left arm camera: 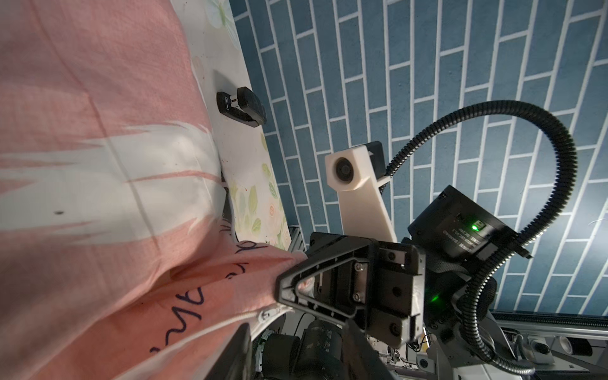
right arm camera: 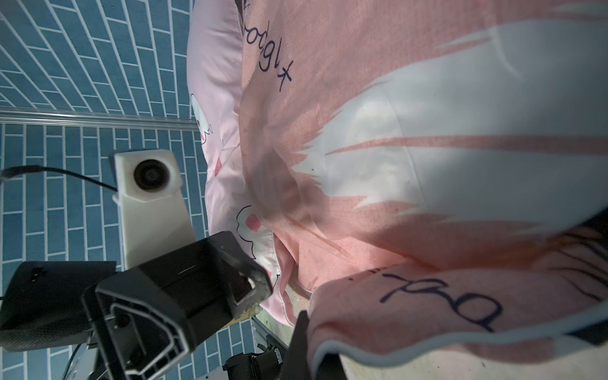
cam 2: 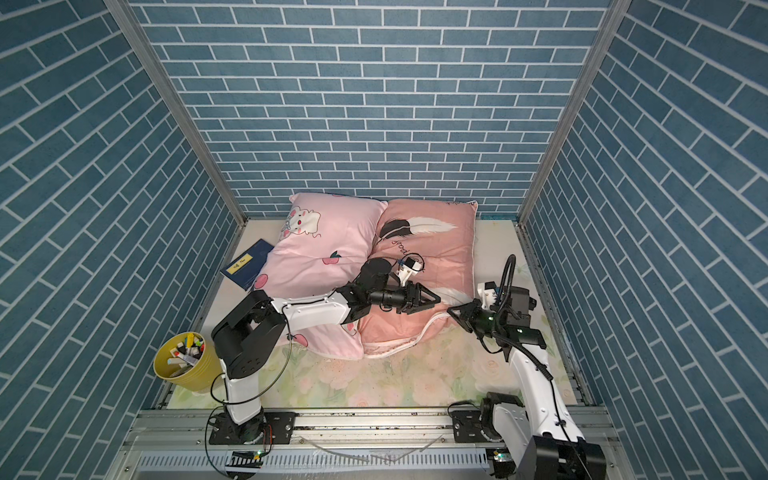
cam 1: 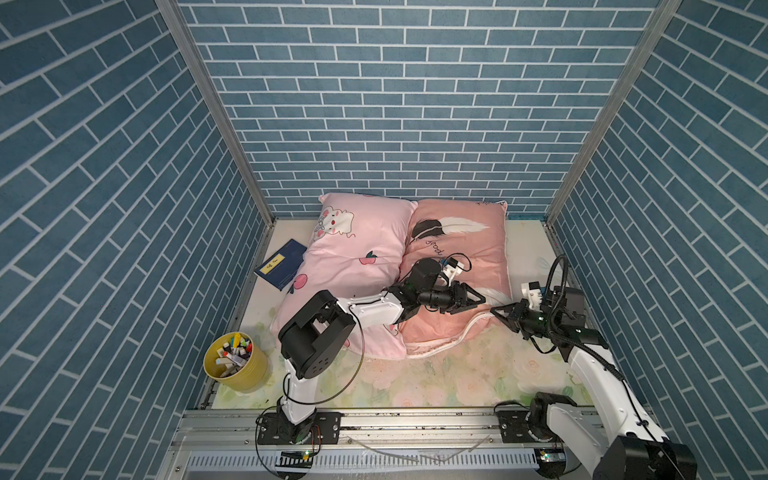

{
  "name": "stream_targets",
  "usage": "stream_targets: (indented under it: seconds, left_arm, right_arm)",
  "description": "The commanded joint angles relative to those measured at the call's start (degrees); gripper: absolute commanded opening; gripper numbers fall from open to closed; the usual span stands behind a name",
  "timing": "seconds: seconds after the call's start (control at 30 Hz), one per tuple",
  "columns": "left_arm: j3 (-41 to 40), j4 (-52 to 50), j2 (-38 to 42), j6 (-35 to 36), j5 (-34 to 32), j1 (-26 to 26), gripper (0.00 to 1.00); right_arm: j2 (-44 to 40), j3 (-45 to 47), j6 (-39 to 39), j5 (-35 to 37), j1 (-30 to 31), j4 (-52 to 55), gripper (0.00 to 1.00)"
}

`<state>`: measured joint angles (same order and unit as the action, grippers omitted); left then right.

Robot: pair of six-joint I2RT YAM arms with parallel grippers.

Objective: Zip up pillowcases
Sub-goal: Zip the zipper on the pillowcase.

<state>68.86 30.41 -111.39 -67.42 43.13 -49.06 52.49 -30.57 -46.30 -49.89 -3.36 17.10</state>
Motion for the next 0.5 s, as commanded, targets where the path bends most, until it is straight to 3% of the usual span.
stream_targets:
  seconds: [0.0,0.47]
  left_arm:
    - [-0.1,6.4,-0.8,-4.4,-0.4,-0.3,0.44]
    - [-0.9,6.4,-1.9,-5.0,-1.6,-1.0,0.38]
  right_arm:
    - [-0.8,1.5,-2.6,-1.9,0.4,-5.4,0.0]
    - [1.4,2.4,-5.6,-1.9,2.7,-13.1,0.0]
